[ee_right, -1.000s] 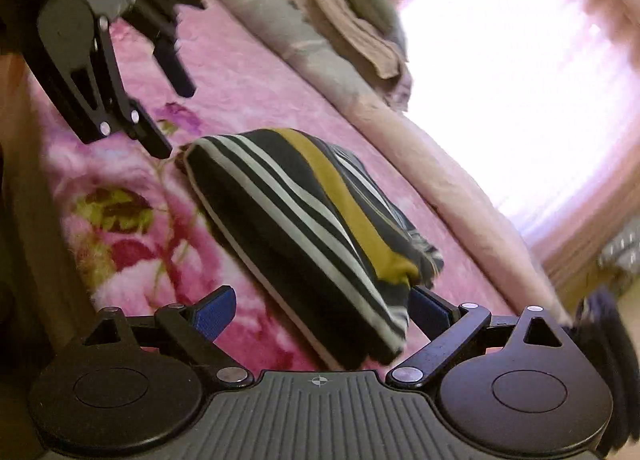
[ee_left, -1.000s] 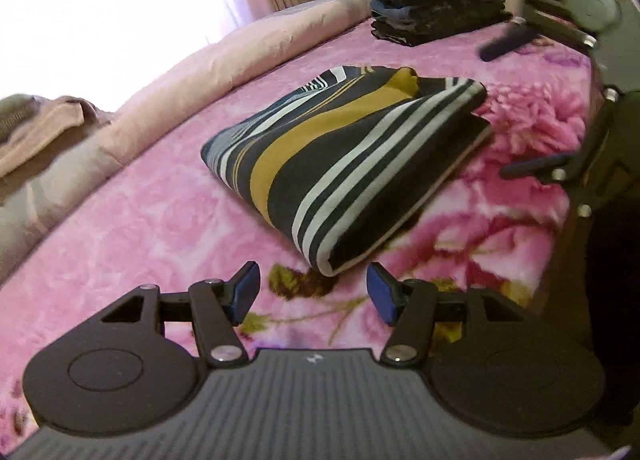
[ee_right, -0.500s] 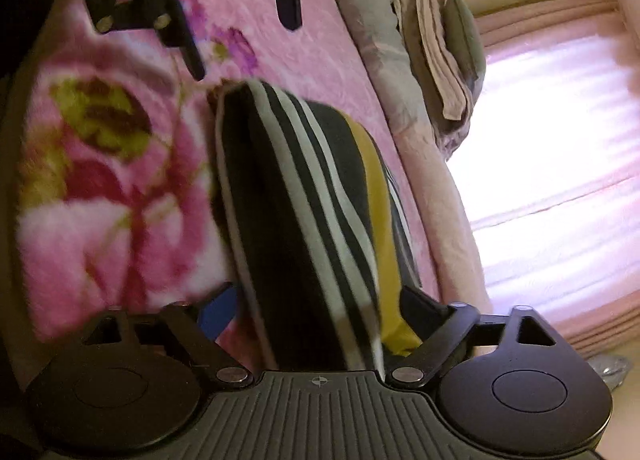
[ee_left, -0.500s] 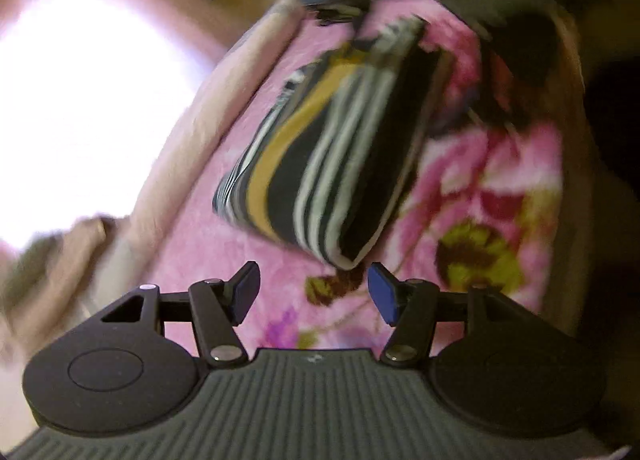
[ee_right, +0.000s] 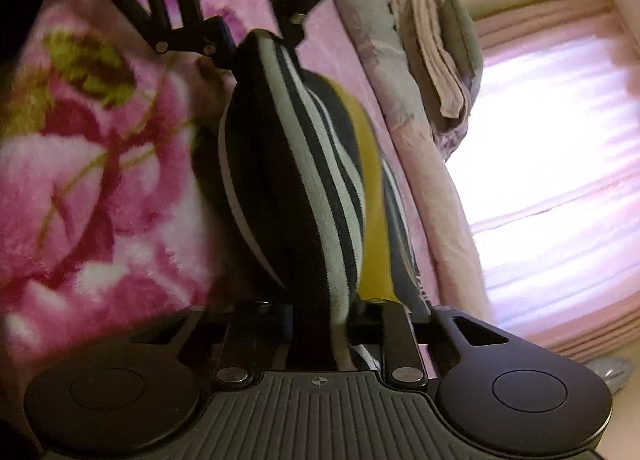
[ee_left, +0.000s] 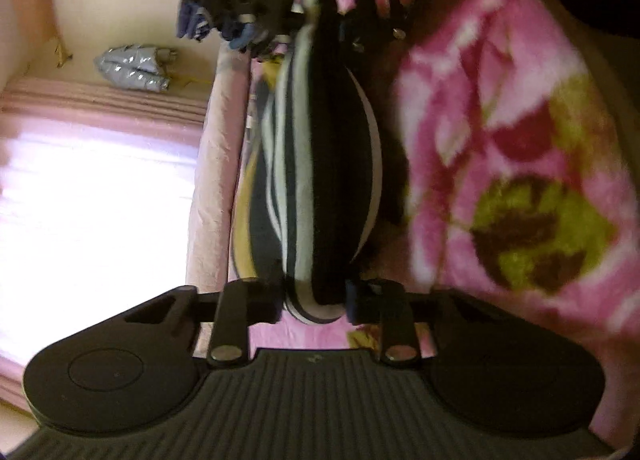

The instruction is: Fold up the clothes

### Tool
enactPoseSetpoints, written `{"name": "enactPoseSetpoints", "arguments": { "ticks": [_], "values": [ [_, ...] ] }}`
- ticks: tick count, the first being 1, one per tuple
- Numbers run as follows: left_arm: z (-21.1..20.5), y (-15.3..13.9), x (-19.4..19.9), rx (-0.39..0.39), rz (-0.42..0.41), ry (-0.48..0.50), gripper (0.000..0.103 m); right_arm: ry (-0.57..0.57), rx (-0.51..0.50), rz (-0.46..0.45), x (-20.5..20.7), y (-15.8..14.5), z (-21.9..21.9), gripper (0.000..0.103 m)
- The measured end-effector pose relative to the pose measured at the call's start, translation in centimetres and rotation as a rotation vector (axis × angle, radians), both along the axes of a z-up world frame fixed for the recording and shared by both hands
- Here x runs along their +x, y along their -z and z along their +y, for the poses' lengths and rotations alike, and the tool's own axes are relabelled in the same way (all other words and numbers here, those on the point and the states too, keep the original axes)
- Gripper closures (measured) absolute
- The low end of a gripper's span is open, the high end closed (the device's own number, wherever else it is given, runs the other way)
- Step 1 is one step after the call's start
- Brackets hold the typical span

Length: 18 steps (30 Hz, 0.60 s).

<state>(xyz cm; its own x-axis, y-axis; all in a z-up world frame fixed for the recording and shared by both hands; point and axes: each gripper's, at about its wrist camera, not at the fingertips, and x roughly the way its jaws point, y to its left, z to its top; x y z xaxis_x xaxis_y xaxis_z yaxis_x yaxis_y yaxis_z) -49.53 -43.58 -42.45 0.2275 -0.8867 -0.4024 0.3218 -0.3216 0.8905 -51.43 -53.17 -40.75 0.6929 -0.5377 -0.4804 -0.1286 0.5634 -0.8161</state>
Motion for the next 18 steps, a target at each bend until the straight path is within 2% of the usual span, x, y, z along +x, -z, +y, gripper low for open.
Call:
{"name": "enactPoseSetpoints", "arguments": {
  "ticks": [3,6,10,12,13,16,17,18],
  "values": [
    [1.2,-2.8,-1.8,0.034,0.127,0.048,0.084,0.011,0.013,-0.010,-2.1,-2.1,-0.2,0.085],
    [2.5,-4.9,-5.6,0.078,0.228,0.150,0.084,0.030,-0.014,0.004,-5.8,-3.2,-0.9,0.085],
    [1.4,-6.3,-11.8,0.124,0.375,0.226,0.082,0.084,-0.032,0.035,-10.2,-2.8,-2.5,0.085],
    [0.6,-6.1,-13.7,0.156,0.397,0.246,0.079,0.119,-0.042,0.051,-11.7,-1.9,-2.9,0.082],
    [0.4,-5.9,-14.4,0.176,0.393,0.257,0.076,0.137,-0.047,0.059,-12.4,-1.5,-3.1,0.079],
    [1.1,-5.9,-13.6,0.196,0.382,0.275,0.070,0.226,-0.014,0.032,-14.2,-1.2,-3.0,0.048],
    [1.5,-6.0,-13.0,0.202,0.389,0.278,0.067,0.262,0.006,0.015,-14.7,-1.3,-2.9,0.027],
    [1.6,-6.4,-12.0,0.204,0.410,0.264,0.065,0.322,0.062,-0.016,-15.4,-1.6,-3.1,0.023]
  ]
}}
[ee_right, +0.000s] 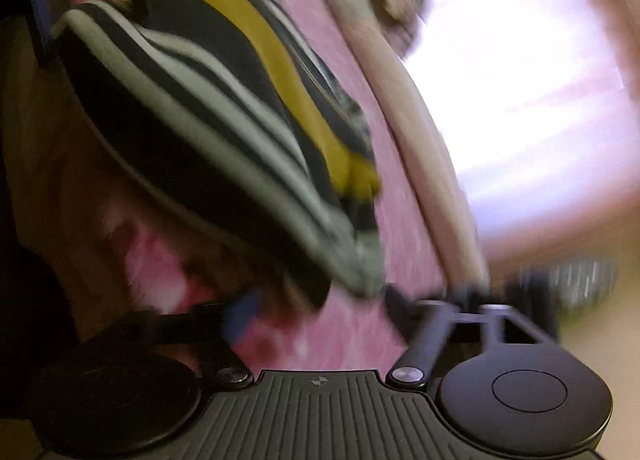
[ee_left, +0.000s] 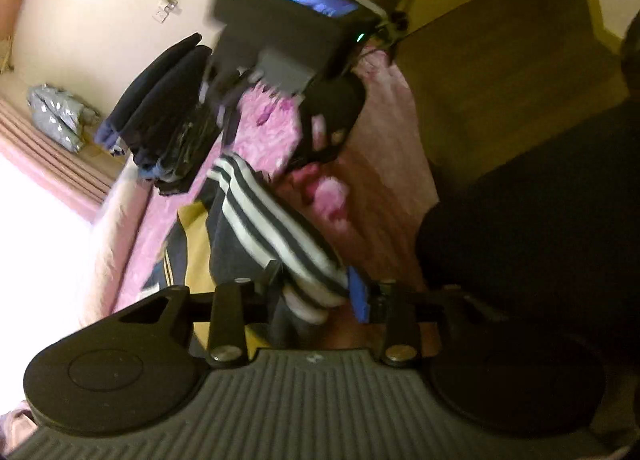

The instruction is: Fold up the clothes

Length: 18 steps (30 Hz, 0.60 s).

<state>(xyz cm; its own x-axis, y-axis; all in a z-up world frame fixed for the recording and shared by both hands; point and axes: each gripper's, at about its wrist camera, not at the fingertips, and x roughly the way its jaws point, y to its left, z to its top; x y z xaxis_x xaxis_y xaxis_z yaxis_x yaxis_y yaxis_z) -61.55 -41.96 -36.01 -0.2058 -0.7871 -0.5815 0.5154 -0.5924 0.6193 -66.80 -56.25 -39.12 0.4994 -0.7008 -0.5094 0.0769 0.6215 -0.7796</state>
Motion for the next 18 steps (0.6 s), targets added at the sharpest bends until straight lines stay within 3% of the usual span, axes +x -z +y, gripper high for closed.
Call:
{"name": "enactPoseSetpoints", "arguments": {
  "ticks": [3,6,10,12,13,15,18],
  "values": [
    [0.4,-1.5,3.2,-0.012,0.069,-0.088,0.065,0.194,0.226,-0.169,-2.1,-1.6,-0.9,0.023],
    [-0.5,-3.1,7.1,-0.026,0.105,-0.212,0.065,0.387,0.594,-0.489,-4.7,-4.1,-2.3,0.023],
    [-3.3,-4.0,11.0,-0.051,0.072,-0.318,0.065,0.564,1.182,-0.990,-4.5,-4.6,-6.0,0.023],
    [-4.7,-4.1,12.2,-0.057,0.054,-0.314,0.064,0.648,1.338,-1.150,-4.1,-3.8,-6.9,0.023],
    [-5.3,-4.1,12.8,-0.060,0.045,-0.312,0.062,0.690,1.367,-1.194,-2.8,-3.9,-8.0,0.023],
    [-6.4,-3.8,13.7,-0.060,0.018,-0.291,0.056,0.788,1.390,-1.257,-1.6,-3.2,-8.9,0.023],
    [-7.1,-1.8,14.7,-0.048,-0.044,-0.230,0.048,0.841,1.439,-1.306,-0.6,-2.3,-9.8,0.023]
  ]
}}
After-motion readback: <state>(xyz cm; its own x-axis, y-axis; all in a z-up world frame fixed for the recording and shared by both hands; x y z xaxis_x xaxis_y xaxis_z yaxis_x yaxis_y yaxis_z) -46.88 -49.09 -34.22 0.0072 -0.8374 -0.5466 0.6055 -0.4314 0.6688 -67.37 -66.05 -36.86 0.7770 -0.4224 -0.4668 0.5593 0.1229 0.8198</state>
